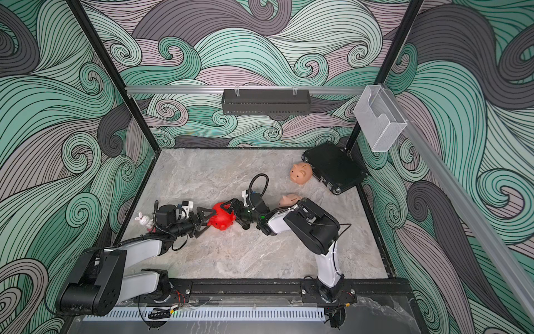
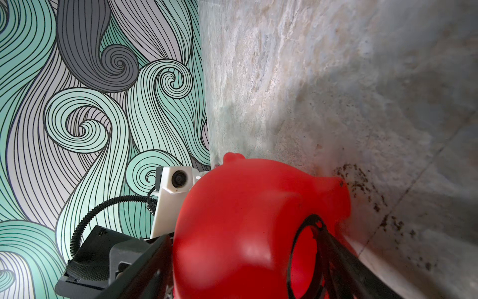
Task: Open piggy banks
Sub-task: Adjust the piggy bank at the center of the board.
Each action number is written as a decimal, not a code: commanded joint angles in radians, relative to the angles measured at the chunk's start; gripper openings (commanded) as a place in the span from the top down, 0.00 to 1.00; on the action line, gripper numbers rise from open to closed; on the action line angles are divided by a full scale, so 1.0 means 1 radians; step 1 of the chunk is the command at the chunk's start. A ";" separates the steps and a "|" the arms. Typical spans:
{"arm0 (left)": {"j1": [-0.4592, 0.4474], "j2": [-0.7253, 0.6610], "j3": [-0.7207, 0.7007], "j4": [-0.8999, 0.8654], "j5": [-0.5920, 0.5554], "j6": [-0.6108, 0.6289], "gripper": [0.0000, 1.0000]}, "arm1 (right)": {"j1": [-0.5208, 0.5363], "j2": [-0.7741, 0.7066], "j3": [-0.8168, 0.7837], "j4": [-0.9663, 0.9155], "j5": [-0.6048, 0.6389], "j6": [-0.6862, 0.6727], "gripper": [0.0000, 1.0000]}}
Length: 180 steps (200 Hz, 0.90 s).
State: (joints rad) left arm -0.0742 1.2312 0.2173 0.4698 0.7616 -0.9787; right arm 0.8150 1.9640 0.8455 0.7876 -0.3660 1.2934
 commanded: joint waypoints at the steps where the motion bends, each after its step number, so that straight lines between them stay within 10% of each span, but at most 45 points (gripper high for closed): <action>1: 0.004 -0.038 -0.012 -0.011 0.027 0.030 0.01 | -0.004 0.061 -0.049 -0.195 0.033 0.000 0.13; 180: -0.026 0.047 -0.007 0.078 0.054 0.029 0.11 | -0.004 0.062 -0.048 -0.197 0.032 -0.002 0.13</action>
State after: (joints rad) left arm -0.0891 1.2579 0.1997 0.5133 0.8021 -0.9539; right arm 0.8150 1.9640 0.8444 0.7883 -0.3664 1.2945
